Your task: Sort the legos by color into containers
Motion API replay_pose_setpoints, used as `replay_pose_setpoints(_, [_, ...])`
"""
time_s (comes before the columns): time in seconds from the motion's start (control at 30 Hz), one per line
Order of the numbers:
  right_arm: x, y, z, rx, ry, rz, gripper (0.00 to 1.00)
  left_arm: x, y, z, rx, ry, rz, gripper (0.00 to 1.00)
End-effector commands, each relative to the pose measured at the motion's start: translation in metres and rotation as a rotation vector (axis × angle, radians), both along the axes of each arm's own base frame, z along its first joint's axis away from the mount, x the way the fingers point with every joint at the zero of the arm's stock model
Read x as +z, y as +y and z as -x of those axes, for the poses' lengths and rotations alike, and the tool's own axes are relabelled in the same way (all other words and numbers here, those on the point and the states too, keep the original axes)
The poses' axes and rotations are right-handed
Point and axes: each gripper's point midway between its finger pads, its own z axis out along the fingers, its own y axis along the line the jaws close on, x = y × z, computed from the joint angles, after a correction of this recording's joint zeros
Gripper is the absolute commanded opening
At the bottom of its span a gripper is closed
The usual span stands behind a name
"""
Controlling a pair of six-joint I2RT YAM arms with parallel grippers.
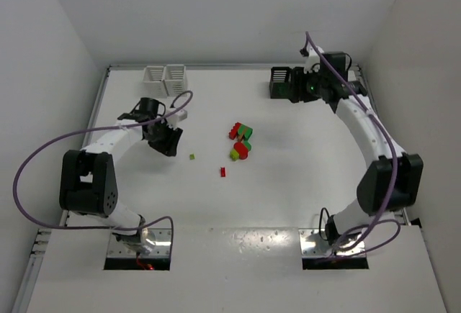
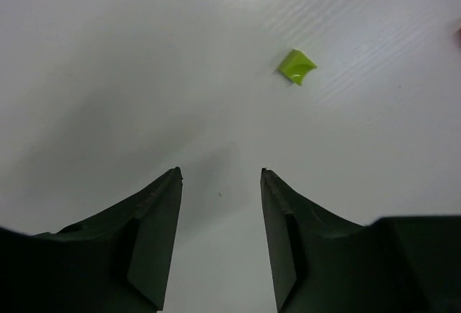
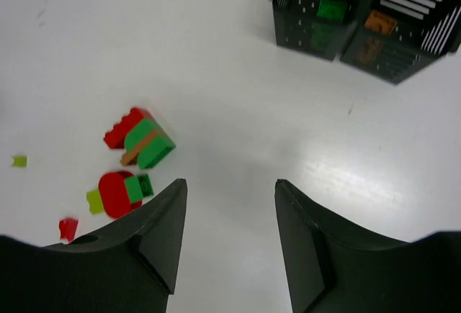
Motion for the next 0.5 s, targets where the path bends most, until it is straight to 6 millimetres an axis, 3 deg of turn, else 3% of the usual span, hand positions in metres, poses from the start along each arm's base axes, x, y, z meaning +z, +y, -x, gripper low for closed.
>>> replay_pose_setpoints(0.0, [-0.015, -0.004, 0.033, 0.029, 0.022, 0.024, 0.52, -0.01, -0.022, 0.013, -0.151, 0.017, -0.058, 0.54])
replay_pose_setpoints(0.1, [-0.024, -0.007, 0.052, 0.029, 0.04, 0.026, 0.52, -0.02, -0.036, 0.019, -0.236, 0.039, -0.075, 0.64])
replay_pose_setpoints(0.2, [-0.032, -0.002, 0.067, 0.058, 0.057, 0.003, 0.52, -0.028, -0.052, 0.018, -0.326, 0.049, -0.076, 0.67])
replay_pose_setpoints(0.33, [-0.035, -0.002, 0.069, 0.058, 0.057, 0.003, 0.54, -0.035, -0.068, 0.016, -0.417, 0.053, -0.093, 0.68])
replay_pose_setpoints(0.47, [-0.037, -0.002, 0.071, 0.058, 0.066, 0.004, 0.54, -0.042, -0.071, 0.008, -0.449, 0.055, -0.137, 0.68])
